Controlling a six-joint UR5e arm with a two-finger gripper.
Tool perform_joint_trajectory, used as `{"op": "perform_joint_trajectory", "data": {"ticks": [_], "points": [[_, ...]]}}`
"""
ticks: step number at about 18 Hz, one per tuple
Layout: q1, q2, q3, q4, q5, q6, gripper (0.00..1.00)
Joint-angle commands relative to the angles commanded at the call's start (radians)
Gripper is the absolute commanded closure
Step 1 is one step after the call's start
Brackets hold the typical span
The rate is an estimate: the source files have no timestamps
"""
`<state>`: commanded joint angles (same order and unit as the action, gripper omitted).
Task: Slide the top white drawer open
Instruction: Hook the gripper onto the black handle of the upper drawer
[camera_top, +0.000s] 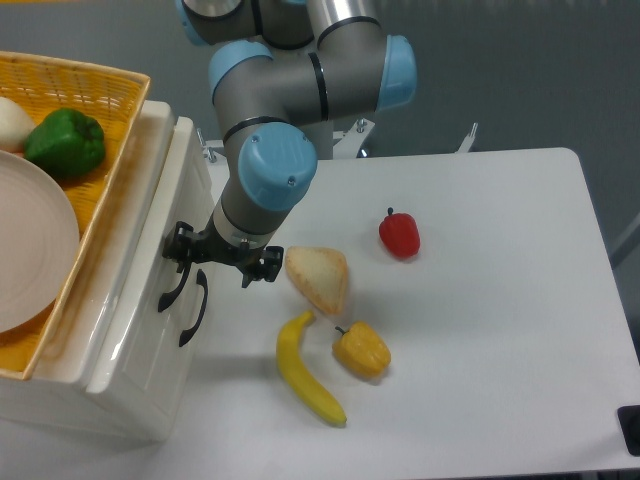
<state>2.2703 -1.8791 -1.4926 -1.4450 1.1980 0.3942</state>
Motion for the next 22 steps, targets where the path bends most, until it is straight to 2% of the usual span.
{"op": "perform_joint_trajectory", "data": {"ticks": [22], "points": [[-0.005, 0.0, 0.003, 0.0, 0.045, 0.043, 0.0]]}}
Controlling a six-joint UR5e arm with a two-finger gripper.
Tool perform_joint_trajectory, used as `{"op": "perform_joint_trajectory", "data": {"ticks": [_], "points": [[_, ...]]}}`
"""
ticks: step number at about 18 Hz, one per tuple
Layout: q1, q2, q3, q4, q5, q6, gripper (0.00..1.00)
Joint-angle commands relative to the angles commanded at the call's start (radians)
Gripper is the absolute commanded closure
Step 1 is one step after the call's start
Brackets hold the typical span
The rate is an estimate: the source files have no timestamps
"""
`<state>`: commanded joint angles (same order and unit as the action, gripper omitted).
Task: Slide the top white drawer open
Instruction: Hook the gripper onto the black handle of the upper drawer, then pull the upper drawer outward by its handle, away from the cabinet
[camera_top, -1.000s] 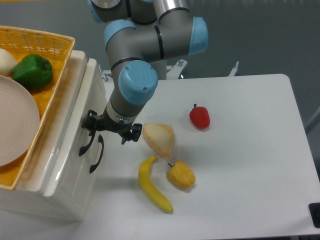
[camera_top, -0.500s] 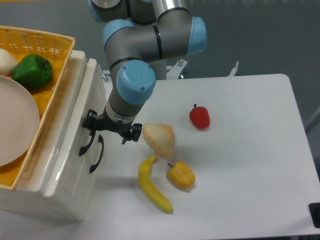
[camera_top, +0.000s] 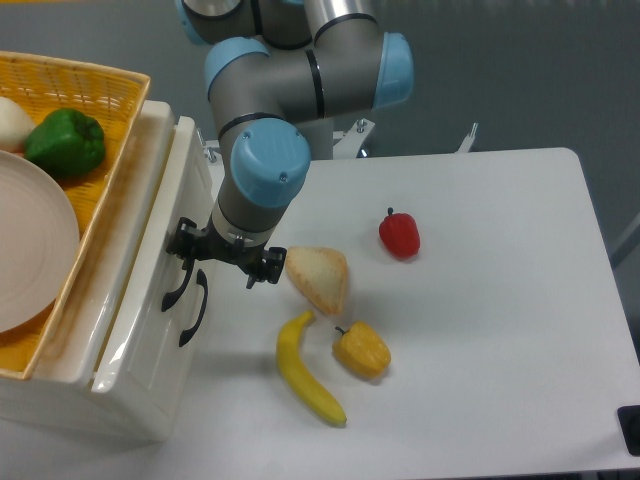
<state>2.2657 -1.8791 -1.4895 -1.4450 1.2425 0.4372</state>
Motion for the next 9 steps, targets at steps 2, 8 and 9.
{"op": "perform_joint_trajectory", "data": {"ticks": [2, 8, 9], "points": [[0.0, 0.002, 0.002, 0.0, 0.009, 0.0, 0.0], [0.006, 0.0, 0.009, 0.0, 0.011, 0.003, 0.0], [0.006, -0.002, 0.012, -0.002, 0.011, 0.008, 0.0]]}}
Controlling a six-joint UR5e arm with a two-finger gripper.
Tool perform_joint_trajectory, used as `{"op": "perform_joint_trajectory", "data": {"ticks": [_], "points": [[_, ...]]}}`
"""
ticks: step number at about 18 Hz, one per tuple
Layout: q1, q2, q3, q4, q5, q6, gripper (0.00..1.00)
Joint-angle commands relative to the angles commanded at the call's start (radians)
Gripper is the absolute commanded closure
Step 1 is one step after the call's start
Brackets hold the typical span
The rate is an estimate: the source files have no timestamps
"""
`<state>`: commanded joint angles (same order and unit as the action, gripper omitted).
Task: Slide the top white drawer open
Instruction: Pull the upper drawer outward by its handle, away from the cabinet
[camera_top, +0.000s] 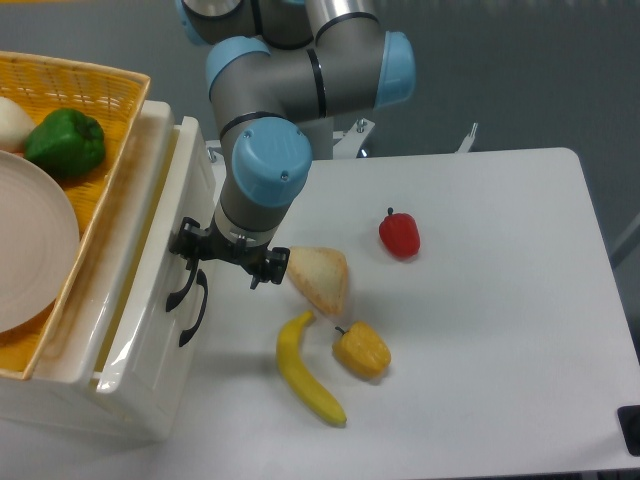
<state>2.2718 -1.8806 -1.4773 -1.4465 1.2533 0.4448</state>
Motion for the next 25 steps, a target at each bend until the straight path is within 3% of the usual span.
{"op": "perform_joint_trajectory", "data": {"ticks": [25], "points": [[0.031, -0.003, 0.011, 0.0, 0.034, 0.029, 0.0]]}}
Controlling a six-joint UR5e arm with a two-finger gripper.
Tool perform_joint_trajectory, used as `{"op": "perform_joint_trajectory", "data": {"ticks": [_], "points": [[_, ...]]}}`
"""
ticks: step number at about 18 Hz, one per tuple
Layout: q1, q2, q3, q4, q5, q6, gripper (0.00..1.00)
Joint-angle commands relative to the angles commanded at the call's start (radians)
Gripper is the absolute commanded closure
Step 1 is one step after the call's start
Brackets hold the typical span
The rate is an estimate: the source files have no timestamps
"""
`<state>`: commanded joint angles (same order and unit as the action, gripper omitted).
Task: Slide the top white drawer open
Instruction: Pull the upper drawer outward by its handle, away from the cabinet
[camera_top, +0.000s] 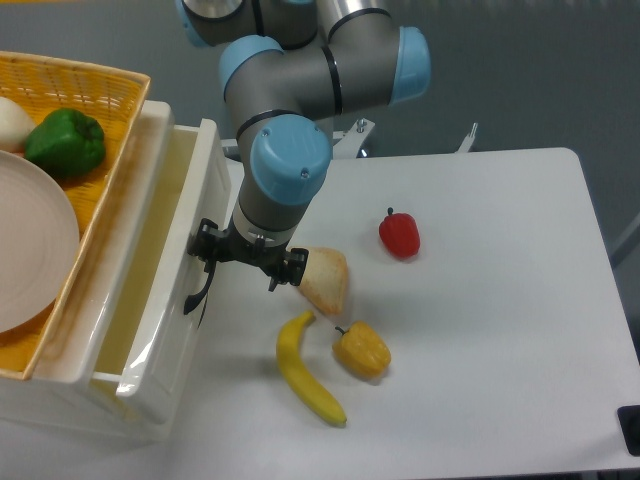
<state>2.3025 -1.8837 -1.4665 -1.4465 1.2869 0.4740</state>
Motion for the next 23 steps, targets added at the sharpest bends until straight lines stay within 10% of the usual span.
{"op": "perform_joint_trajectory", "data": {"ticks": [23], "points": [[0.055, -0.026, 0.037, -0.003, 0.012, 0.038, 0.0]]}}
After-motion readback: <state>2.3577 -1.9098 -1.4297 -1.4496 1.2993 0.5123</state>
